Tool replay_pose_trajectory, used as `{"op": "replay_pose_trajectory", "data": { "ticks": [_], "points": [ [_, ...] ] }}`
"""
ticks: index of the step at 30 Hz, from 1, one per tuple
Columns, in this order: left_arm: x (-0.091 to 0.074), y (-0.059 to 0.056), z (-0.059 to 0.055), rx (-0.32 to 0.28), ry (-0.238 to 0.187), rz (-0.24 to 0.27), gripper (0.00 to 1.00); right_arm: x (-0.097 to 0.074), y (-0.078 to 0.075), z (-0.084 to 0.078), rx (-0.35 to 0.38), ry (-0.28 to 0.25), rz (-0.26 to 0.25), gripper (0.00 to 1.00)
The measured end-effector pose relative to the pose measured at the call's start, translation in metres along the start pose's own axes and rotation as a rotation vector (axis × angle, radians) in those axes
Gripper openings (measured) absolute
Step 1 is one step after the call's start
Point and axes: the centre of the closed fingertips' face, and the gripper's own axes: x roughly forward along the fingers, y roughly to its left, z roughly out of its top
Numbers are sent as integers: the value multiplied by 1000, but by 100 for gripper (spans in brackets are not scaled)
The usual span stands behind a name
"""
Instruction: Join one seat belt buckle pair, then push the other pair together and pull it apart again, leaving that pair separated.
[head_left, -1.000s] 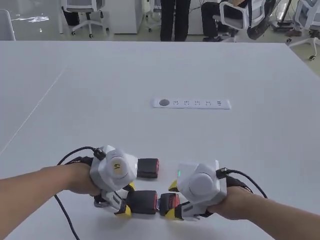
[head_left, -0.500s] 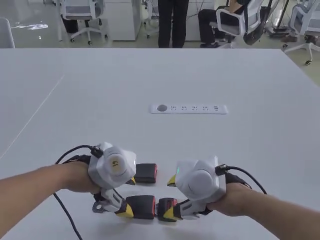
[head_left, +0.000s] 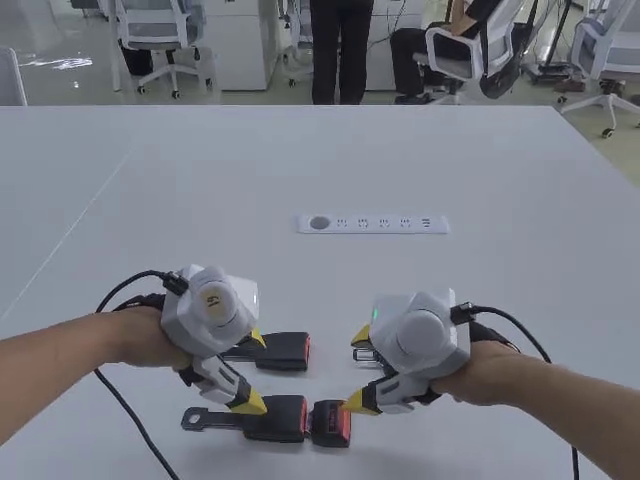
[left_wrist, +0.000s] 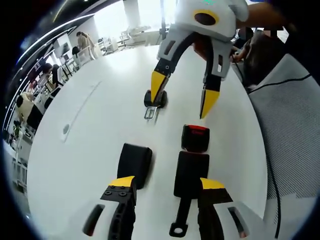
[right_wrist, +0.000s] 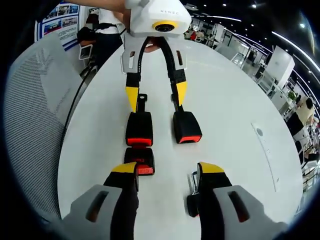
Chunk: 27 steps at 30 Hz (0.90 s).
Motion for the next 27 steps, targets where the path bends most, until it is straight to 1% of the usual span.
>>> {"op": "replay_pose_trajectory", "data": {
  "ticks": [7, 10, 14, 19, 21, 25, 27],
  "points": [
    [-1, 15, 5, -10, -16, 19, 50, -7, -14, -11, 16, 13, -18, 45],
    [-2, 22, 6, -27, -29, 25, 50, -10, -22, -17, 22, 22, -27, 45],
    [0, 29, 4, -32, -26, 31, 50, -13, -31, -25, 27, 34, -33, 45],
    [2, 35, 2, -44, -23, 33, 50, -15, -37, -34, 34, 51, -38, 45],
    [4, 39, 0, -47, -21, 32, 50, -16, -39, -38, 38, 57, -38, 45],
    [6, 42, -1, -63, -18, 27, 50, -15, -44, -48, 45, 72, -38, 44],
    [8, 44, -3, -63, -13, 24, 50, -15, -46, -51, 48, 79, -37, 44]
  ]
}}
